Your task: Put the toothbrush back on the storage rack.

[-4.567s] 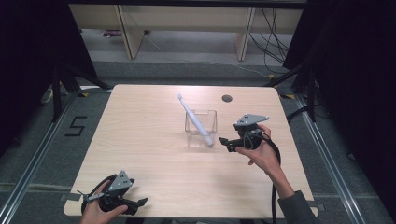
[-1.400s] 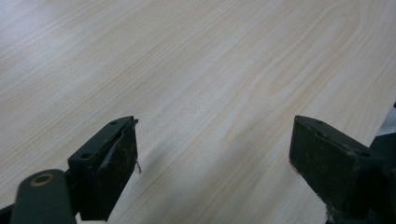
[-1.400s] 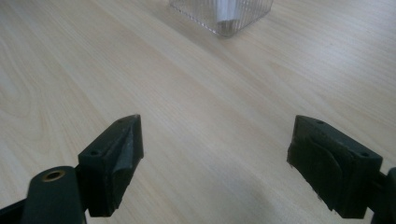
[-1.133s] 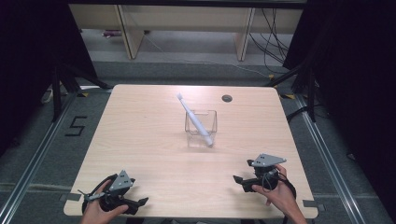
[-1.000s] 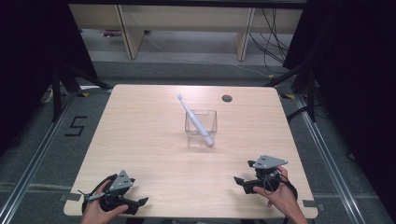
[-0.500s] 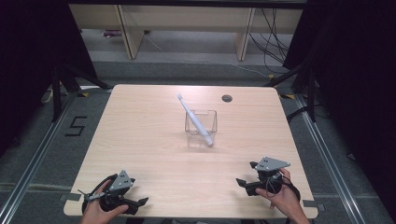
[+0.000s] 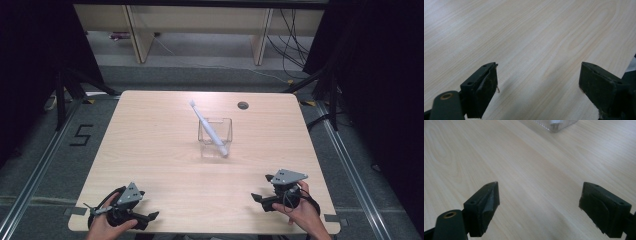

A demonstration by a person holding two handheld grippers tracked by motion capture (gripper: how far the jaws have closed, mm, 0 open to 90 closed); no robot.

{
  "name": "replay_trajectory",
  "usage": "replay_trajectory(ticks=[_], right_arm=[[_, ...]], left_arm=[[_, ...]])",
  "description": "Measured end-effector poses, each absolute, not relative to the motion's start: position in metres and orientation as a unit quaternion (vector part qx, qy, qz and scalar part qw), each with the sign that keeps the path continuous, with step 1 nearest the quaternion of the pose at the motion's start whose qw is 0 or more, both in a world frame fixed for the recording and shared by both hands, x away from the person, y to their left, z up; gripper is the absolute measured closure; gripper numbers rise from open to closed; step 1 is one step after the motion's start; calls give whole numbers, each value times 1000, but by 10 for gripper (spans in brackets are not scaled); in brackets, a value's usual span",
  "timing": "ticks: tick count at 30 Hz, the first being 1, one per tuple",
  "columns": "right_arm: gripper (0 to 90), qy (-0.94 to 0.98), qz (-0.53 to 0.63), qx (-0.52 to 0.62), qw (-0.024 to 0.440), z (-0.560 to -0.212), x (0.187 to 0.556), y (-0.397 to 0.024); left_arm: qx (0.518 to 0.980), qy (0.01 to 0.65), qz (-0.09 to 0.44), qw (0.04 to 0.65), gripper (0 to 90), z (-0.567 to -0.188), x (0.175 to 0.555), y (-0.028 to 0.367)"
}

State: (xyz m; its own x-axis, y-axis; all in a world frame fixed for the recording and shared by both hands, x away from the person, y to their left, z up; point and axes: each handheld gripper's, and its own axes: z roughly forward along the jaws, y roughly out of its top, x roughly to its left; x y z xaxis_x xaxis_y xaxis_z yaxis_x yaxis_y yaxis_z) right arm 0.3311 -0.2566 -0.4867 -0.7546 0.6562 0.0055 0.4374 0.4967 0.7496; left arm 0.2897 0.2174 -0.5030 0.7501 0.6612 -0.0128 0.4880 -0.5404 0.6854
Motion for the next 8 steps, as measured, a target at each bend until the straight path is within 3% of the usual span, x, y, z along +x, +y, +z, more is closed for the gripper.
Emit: replay_trajectory(ticks=[8], right_arm=[[165, 854, 389, 318, 138, -486, 331, -257]], left_arm=[[871, 328, 125, 344, 150, -503, 290, 218]])
